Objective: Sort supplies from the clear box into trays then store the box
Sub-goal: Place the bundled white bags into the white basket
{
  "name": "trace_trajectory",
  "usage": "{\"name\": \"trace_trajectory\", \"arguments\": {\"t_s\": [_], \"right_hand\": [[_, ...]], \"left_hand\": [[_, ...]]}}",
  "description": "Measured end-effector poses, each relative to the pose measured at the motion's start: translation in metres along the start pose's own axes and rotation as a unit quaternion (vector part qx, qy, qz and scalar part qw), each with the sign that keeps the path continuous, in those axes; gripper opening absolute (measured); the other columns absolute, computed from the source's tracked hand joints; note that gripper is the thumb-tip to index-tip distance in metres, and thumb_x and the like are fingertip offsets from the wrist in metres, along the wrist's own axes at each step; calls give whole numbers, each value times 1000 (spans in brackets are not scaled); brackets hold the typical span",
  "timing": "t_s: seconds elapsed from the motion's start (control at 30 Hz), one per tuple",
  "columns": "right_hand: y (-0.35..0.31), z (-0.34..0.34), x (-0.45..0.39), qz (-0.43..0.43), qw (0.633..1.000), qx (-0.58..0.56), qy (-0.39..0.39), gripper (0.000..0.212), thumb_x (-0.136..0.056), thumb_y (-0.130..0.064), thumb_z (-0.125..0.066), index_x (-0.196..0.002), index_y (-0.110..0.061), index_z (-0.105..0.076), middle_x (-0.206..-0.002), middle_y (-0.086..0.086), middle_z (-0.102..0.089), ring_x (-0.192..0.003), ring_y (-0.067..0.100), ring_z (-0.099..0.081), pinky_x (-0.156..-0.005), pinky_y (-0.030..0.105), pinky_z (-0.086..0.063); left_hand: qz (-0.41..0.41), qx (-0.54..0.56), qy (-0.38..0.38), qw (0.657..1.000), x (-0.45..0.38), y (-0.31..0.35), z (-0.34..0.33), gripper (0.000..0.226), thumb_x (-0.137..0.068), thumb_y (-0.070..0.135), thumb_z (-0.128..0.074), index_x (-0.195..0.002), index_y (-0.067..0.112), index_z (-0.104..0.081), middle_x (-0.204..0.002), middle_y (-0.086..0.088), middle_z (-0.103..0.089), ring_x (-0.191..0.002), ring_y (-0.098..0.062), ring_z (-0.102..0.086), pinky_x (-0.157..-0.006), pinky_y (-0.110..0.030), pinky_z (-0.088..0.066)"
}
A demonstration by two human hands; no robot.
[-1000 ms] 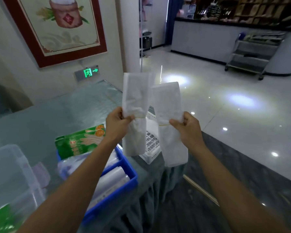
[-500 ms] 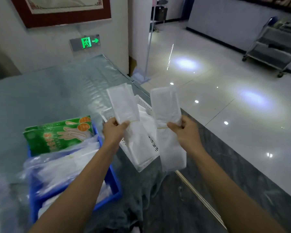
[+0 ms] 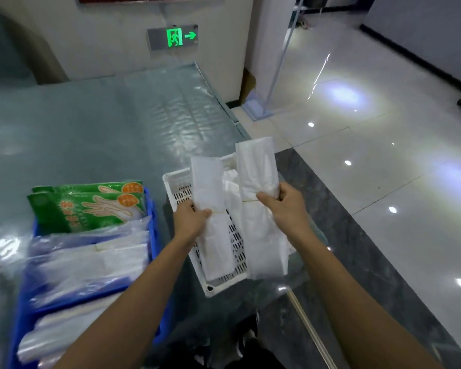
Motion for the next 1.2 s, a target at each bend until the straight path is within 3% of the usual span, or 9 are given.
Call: {"name": "trace_trajectory", "arguments": {"t_s": [0.17, 0.27, 0.37, 0.5, 0.6, 0.73, 0.93, 1.07, 1.2], "right_hand": [[20, -19, -46, -13, 997, 9, -77, 46, -79, -36, -77, -99, 2, -61, -97, 22, -68, -82, 36, -69, -77, 58, -56], [27, -30, -65, -19, 992, 24, -121, 40, -82, -33, -77, -95, 1, -63, -91, 20, -69, -76, 35, -68, -68, 52, -55], [36, -41, -77, -28, 986, 30, -164, 26, -86, -29, -74, -87, -5, -63, -80, 6, -69, -65, 20, -63, -57, 33, -49], [53, -55, -90, -32, 978, 26, -203, 50, -82, -38, -74, -102, 5, -58, -97, 23, -69, -86, 41, -66, -77, 52, -56], [63, -62, -97, -44, 973, 8, -225, 51, -82, -36, -72, -110, 4, -56, -105, 24, -67, -96, 42, -65, -85, 58, -54], [70, -65, -101, -42, 971, 24, -233, 29, -88, -30, -68, -103, -6, -61, -97, 15, -71, -89, 33, -69, -82, 55, -57], [66, -65, -105, -25, 966, 64, -249, 13, -93, -23, -63, -92, -13, -55, -90, 14, -67, -79, 31, -66, -73, 45, -56], [61, -71, -108, -9, 960, 84, -268, 11, -98, -19, -57, -109, -17, -55, -94, 1, -66, -77, 12, -62, -61, 24, -45], [60, -88, -109, -15, 959, 89, -270, 21, -97, -14, -57, -118, -13, -55, -100, -1, -66, -84, 12, -62, -69, 25, -47]], "left_hand": [[19, -92, 49, 994, -1, -9, -9, 30, -84, 16, -73, -112, 8, -66, -113, -9, -71, -99, -26, -68, -89, -40, -57], [27, -154, 75, 985, 1, -7, -13, 32, -87, 18, -69, -117, 9, -60, -116, -10, -68, -101, -29, -66, -82, -33, -53], [28, -197, 96, 975, 8, -4, -17, 41, -91, 18, -65, -129, 13, -49, -122, -13, -64, -106, -34, -64, -87, -39, -53], [9, -258, 106, 960, 17, -5, -26, 73, -96, 19, -59, -156, 18, -19, -149, -11, -47, -129, -34, -52, -101, -46, -46], [-2, -316, 83, 945, 27, -11, -40, 76, -101, 25, -53, -160, 15, -6, -168, -9, -8, -153, -28, -17, -119, -41, -27], [-62, -454, 65, 887, 32, -16, -60, 67, -102, 39, -47, -158, 17, -17, -168, -9, 4, -155, -28, 7, -125, -46, -7], [-106, -544, 0, 832, 22, -28, -72, 52, -97, 32, -51, -148, 24, -42, -167, -5, -12, -154, -28, -4, -121, -50, -17], [-108, -522, 31, 846, 23, -31, -66, 50, -96, 22, -51, -146, 25, -45, -167, -5, -16, -155, -28, -6, -121, -48, -17], [-109, -484, 29, 868, 23, -33, -62, 48, -97, 25, -52, -144, 25, -46, -167, -3, -15, -155, -25, -3, -123, -46, -14]]}}
Point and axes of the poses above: each hand's wrist, its own x-axis away from the middle knuckle, its own z-axis out of the back of the hand, y = z × x, the point moved 4 cm from there along -x, towards the middle knuckle
